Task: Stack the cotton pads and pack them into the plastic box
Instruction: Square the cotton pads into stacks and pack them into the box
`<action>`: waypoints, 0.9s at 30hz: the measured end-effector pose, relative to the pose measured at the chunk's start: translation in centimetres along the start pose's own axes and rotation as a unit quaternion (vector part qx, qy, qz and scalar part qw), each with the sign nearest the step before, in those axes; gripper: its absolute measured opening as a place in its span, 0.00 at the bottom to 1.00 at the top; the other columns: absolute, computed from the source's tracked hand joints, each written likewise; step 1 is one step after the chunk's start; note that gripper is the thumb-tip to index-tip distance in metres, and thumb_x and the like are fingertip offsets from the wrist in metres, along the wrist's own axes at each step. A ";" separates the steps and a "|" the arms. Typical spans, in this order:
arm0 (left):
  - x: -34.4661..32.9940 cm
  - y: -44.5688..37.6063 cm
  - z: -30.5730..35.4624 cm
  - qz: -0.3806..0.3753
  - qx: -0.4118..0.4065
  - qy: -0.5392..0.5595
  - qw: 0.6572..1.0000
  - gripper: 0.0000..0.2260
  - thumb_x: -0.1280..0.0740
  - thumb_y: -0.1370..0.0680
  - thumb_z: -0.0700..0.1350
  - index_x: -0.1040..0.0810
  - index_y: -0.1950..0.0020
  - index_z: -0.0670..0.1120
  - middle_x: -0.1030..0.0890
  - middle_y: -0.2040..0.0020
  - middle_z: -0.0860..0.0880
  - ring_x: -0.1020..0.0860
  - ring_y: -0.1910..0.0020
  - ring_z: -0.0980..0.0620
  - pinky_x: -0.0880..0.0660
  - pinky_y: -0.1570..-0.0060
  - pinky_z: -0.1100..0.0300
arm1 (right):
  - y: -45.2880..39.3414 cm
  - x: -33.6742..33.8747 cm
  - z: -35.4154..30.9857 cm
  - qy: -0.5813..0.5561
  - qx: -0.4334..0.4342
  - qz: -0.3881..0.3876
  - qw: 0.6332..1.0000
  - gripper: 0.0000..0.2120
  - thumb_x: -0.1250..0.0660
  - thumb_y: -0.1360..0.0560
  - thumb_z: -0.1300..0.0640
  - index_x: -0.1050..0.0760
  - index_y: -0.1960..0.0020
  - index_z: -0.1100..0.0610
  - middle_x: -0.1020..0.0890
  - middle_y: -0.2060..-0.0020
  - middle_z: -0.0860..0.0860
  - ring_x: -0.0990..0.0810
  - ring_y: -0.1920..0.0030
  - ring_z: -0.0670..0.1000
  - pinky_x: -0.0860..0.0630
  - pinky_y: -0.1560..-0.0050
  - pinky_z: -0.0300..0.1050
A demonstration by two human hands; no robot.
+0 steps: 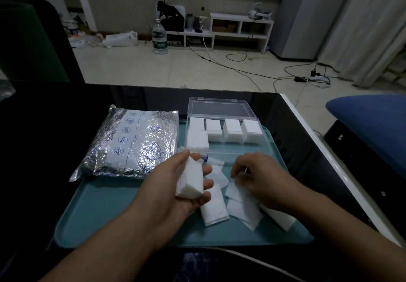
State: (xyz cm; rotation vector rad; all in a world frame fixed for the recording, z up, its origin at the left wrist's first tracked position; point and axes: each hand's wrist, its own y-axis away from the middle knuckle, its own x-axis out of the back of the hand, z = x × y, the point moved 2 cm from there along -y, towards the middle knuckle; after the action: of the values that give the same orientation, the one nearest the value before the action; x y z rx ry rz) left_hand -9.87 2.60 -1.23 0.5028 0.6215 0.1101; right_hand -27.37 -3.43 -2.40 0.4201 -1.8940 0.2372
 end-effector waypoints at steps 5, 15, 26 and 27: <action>-0.1 -0.1 -0.5 0.014 -0.032 -0.034 0.999 0.12 0.42 0.17 0.47 0.21 0.49 0.45 0.18 0.56 0.42 0.23 0.68 0.48 0.26 0.68 0.57 | 0.9 4.2 -0.8 -0.194 0.014 0.062 0.979 0.14 0.35 0.23 0.62 0.21 0.55 0.42 0.22 0.55 0.39 0.23 0.51 0.40 0.27 0.54 0.34; -1.5 0.8 -2.0 -0.105 0.015 -0.044 0.993 0.12 0.40 0.19 0.48 0.21 0.42 0.45 0.17 0.53 0.40 0.18 0.64 0.41 0.19 0.62 0.49 | 1.6 2.5 -4.0 -0.235 0.077 0.060 0.967 0.15 0.28 0.27 0.62 0.22 0.44 0.48 0.18 0.58 0.44 0.21 0.55 0.40 0.25 0.52 0.34; -1.1 0.1 -1.3 -0.047 0.005 0.017 0.999 0.14 0.39 0.19 0.49 0.19 0.44 0.42 0.17 0.57 0.37 0.17 0.64 0.40 0.18 0.64 0.50 | 3.5 1.6 -4.2 -0.199 0.102 0.002 0.975 0.42 0.24 0.33 0.44 0.46 0.27 0.31 0.31 0.37 0.30 0.36 0.37 0.28 0.35 0.44 0.22; -1.0 0.2 -1.3 -0.043 0.009 0.024 0.999 0.15 0.39 0.19 0.49 0.20 0.43 0.41 0.17 0.56 0.36 0.17 0.64 0.39 0.18 0.64 0.49 | 3.4 1.4 -4.2 -0.191 0.103 0.013 0.976 0.43 0.24 0.33 0.44 0.47 0.27 0.31 0.31 0.39 0.28 0.37 0.38 0.27 0.36 0.46 0.20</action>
State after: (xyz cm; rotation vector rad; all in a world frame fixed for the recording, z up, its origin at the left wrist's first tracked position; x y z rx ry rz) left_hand -11.45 3.05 -1.57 0.4916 0.6900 0.0350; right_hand -25.56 0.97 0.54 0.6165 -2.2626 0.3942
